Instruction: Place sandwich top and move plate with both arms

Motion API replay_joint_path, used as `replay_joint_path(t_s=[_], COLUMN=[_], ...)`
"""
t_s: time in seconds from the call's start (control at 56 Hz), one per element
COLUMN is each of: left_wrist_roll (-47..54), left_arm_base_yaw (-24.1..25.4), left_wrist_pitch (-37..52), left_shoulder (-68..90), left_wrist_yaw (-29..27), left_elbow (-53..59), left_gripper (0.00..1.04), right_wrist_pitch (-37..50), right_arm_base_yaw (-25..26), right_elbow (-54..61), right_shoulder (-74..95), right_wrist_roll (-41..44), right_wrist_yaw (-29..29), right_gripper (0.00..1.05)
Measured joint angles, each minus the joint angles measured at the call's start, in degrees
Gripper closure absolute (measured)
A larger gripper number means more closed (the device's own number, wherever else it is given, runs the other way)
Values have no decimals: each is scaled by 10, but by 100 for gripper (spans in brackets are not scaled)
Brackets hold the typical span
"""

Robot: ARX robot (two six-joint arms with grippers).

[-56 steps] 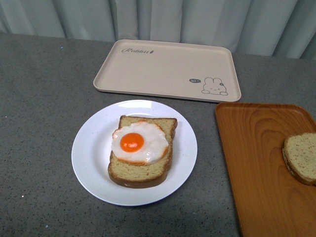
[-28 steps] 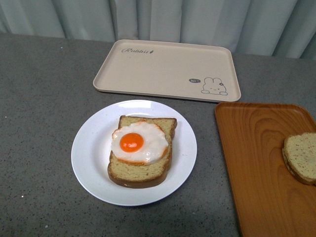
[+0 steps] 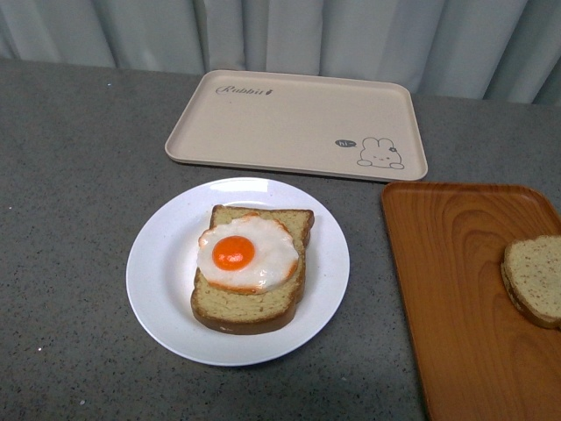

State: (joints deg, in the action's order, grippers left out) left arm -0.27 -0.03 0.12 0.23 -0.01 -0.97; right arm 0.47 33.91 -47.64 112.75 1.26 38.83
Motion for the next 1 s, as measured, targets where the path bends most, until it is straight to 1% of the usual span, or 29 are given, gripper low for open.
replay_joint_path(t_s=[0.411, 0.751, 1.001], left_wrist_roll=[0, 0, 0], left_arm_base_yaw=[0, 0, 0], left_wrist_pitch=[0, 0, 0], left_shoulder=[0, 0, 0], left_wrist_yaw=[0, 0, 0], left_elbow=[0, 0, 0], left_gripper=[6, 6, 6], right_wrist_pitch=[16, 38, 40], right_arm_base_yaw=[-17, -47, -52], right_elbow=[-9, -25, -28], right_shoulder=[54, 84, 88], right_wrist_roll=[-14, -37, -41], right_wrist_yaw=[-2, 1, -1], right_gripper=[9, 9, 9])
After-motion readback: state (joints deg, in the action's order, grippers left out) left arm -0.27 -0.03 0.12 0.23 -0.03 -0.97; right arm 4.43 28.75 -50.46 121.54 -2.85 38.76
